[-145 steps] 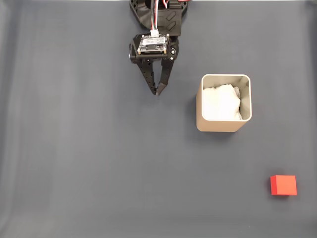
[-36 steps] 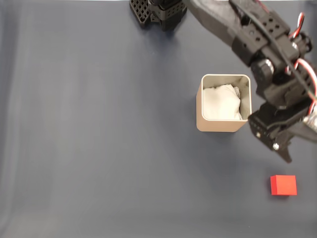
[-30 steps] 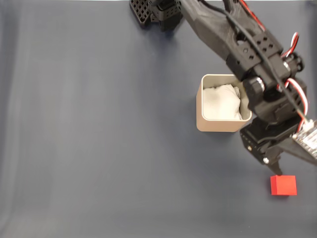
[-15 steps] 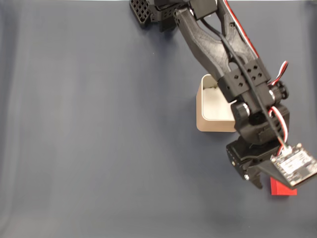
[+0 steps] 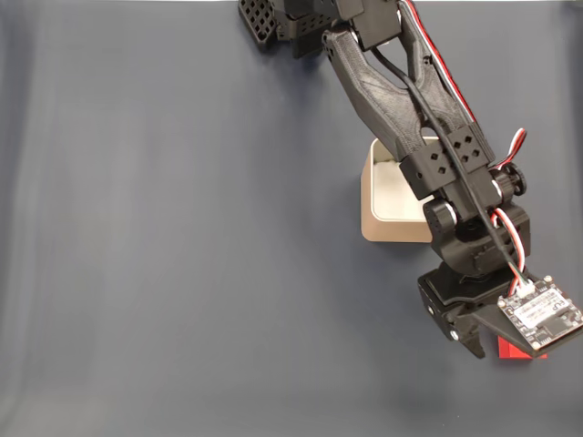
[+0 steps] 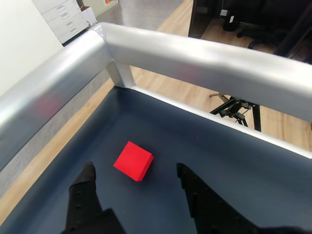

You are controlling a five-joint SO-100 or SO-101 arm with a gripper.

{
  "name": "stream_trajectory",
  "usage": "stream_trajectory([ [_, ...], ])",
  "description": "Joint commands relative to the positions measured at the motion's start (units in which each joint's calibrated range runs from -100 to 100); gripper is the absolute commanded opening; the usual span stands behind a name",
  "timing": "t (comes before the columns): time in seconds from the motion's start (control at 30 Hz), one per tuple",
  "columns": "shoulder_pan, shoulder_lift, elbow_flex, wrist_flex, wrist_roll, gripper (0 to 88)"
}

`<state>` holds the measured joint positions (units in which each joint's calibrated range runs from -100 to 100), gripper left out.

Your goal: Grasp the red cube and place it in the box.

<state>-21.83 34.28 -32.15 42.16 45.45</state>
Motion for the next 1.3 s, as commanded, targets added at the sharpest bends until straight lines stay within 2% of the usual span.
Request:
stream_trajectory([
  [0.0,-0.3,-0.5,-3.5,-1.2,0.5,41.3],
  [1.27,-2.5,9.4,-10.1,-1.7,0.3,40.0],
])
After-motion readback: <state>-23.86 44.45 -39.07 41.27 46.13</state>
